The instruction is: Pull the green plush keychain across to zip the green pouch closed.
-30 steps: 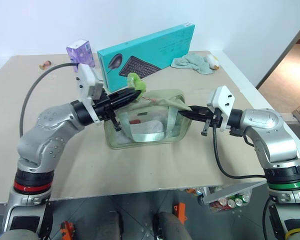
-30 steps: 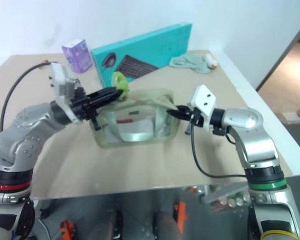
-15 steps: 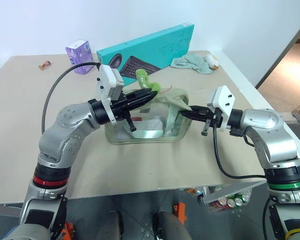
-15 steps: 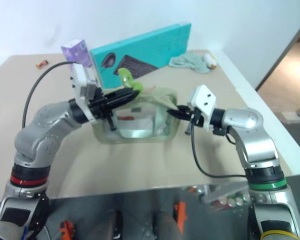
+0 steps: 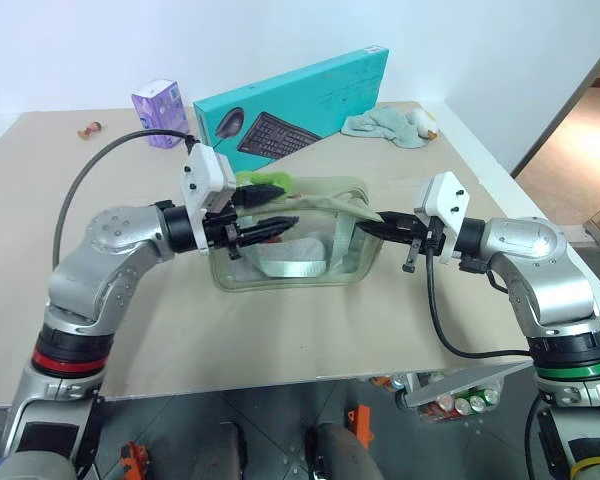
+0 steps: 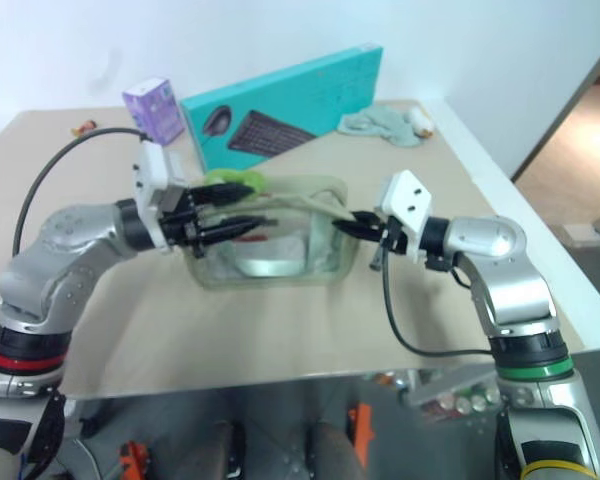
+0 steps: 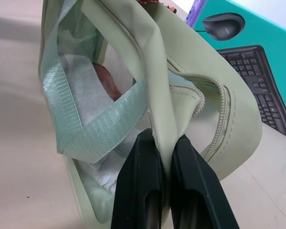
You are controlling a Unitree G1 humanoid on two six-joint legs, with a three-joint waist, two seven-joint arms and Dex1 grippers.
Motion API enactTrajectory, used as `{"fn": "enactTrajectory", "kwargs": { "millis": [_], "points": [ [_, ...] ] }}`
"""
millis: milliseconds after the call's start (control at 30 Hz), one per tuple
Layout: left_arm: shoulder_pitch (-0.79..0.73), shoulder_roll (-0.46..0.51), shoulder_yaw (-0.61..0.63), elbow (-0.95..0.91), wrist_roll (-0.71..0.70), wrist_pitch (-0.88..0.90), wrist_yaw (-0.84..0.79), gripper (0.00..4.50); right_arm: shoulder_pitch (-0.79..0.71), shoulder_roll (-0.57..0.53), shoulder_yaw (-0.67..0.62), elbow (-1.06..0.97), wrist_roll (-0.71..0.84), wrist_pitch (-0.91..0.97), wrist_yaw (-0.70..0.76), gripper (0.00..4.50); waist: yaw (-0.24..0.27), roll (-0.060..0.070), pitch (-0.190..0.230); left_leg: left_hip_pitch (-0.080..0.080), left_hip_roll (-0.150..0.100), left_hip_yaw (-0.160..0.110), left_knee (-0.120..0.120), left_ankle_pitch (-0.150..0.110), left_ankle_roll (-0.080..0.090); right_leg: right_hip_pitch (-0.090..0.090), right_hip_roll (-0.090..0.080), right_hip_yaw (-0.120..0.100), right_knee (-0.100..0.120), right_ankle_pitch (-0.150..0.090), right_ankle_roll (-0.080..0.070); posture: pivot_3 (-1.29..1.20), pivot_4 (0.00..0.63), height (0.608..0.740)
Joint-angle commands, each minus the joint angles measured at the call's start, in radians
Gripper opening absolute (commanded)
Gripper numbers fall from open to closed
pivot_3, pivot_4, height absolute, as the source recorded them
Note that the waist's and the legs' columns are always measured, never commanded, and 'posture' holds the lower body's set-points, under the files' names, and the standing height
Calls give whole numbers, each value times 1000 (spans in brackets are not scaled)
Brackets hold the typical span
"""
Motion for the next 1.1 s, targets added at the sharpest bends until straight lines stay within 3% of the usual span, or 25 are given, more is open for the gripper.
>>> {"fn": "enactTrajectory", "kwargs": {
  "millis": [33,100,267,467,633,900,1033,1100],
  "points": [
    [28,78,44,-65,-25,25,-53,3982,-20,-2,-16,-16,4,-18,1,0,-1,0,0,0,0,0,0,0,0,0,0,0,0,0,0,0,150,740],
    [57,119,70,-100,-50,44,-70,4454,-20,-2,-18,-15,3,-20,1,0,0,0,0,0,0,0,0,0,0,0,0,0,0,0,0,0,150,740],
    [161,162,219,-182,-166,130,-15,4454,-19,-5,-22,-11,2,-23,4,0,0,0,0,0,0,0,0,0,0,0,0,0,0,0,0,0,150,740],
    [294,123,364,-218,-220,160,133,4454,-24,-2,-20,-2,0,-27,8,0,0,0,0,1,0,0,0,0,0,0,-1,0,0,0,0,0,150,740],
    [362,83,329,-207,-156,98,179,4454,-33,0,-14,8,0,-32,16,0,0,0,0,1,0,1,0,0,0,1,-1,0,0,0,0,0,150,740],
    [333,11,231,-115,-66,2,179,4454,-36,-4,-15,7,-2,-29,17,0,0,0,0,1,0,1,0,0,0,0,-1,0,0,0,-1,0,150,740],
    [308,-14,198,-73,-35,-40,170,3357,-33,-8,-20,-4,-1,-21,12,0,1,0,0,1,0,1,0,0,0,0,-1,0,0,0,-1,0,150,740],
    [297,-21,191,-63,-22,-59,165,2528,-31,-9,-23,-8,0,-17,8,0,1,0,0,1,0,1,0,0,0,0,-1,0,0,0,-1,0,150,740]
  ]
}}
